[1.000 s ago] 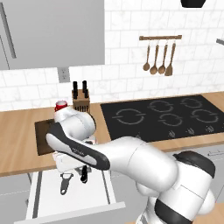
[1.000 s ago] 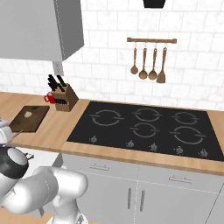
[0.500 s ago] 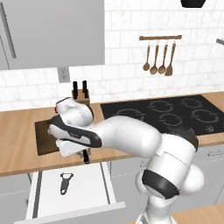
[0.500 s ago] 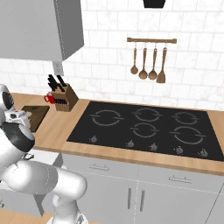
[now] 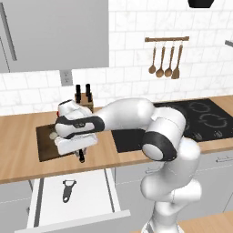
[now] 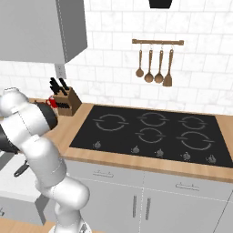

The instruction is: Place the appropriate cutting tool for cutting the garlic skin on the cutting board.

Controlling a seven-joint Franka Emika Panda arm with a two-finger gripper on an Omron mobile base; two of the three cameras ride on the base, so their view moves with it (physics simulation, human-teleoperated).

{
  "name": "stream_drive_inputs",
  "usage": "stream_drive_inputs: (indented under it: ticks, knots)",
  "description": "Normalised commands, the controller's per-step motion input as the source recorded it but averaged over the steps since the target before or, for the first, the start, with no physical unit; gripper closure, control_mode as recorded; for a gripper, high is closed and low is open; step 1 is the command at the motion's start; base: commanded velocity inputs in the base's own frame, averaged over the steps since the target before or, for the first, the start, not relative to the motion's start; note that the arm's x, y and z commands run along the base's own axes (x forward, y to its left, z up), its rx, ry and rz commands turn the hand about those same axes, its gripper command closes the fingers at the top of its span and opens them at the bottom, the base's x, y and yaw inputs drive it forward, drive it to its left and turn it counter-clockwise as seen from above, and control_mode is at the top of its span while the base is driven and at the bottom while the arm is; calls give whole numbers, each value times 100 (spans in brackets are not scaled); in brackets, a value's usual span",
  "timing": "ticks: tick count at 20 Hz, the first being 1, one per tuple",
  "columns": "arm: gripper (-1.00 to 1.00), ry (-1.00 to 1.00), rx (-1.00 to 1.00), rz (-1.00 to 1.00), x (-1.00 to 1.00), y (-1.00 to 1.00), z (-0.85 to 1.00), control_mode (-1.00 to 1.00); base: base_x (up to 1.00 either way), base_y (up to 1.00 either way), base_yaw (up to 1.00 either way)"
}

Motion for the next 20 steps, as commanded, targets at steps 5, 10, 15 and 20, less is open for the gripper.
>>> stream_drive_inputs:
  ticks: [5,10,15,20]
  knots:
    - [100,0,1,0,67,33,-25,-100,0,0,0]
    - [100,0,0,0,57,30,-2,-100,0,0,0]
    - [100,0,0,0,51,26,-15,-100,0,0,0]
    - [100,0,0,0,38,3,-31,-100,0,0,0]
